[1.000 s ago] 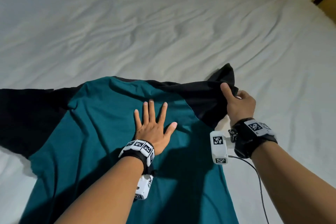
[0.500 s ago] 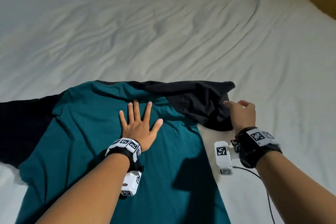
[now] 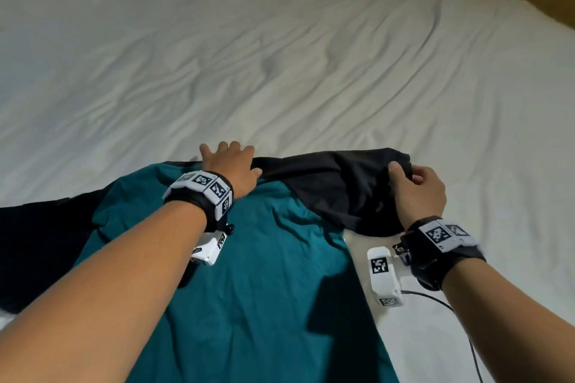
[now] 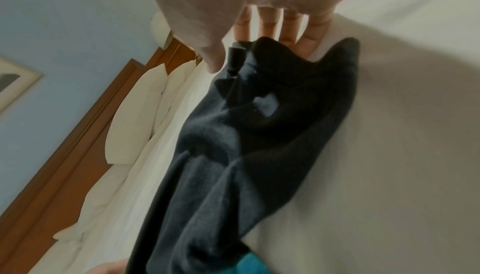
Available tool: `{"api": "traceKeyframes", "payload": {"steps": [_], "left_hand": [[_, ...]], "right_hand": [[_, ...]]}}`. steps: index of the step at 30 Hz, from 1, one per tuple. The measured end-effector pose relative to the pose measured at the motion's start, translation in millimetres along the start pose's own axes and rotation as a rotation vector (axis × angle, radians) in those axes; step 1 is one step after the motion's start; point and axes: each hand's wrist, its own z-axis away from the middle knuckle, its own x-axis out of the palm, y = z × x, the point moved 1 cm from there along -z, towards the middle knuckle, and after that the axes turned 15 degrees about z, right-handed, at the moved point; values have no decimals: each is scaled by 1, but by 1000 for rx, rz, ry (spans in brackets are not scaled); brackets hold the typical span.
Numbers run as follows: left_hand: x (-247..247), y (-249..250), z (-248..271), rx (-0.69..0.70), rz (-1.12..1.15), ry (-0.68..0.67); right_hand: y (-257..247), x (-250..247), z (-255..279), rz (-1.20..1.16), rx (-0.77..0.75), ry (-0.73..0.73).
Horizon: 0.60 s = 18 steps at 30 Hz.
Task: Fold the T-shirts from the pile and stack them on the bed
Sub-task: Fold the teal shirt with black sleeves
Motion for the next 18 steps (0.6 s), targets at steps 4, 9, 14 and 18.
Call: {"api": "traceKeyframes", "payload": {"steps": [4, 9, 14, 18], "left_hand": [[-6, -1, -8, 68, 143, -23], [-13, -15, -17, 44, 614, 259], [-9, -9, -23, -80, 470, 332], [-5, 23, -2, 54, 330, 530]], "right_hand": [[-13, -2, -3, 11, -70, 21], [-24, -8, -16, -179, -21, 125], [-13, 0, -8, 3, -20, 41], [6, 3, 12, 120, -117, 56]]}}
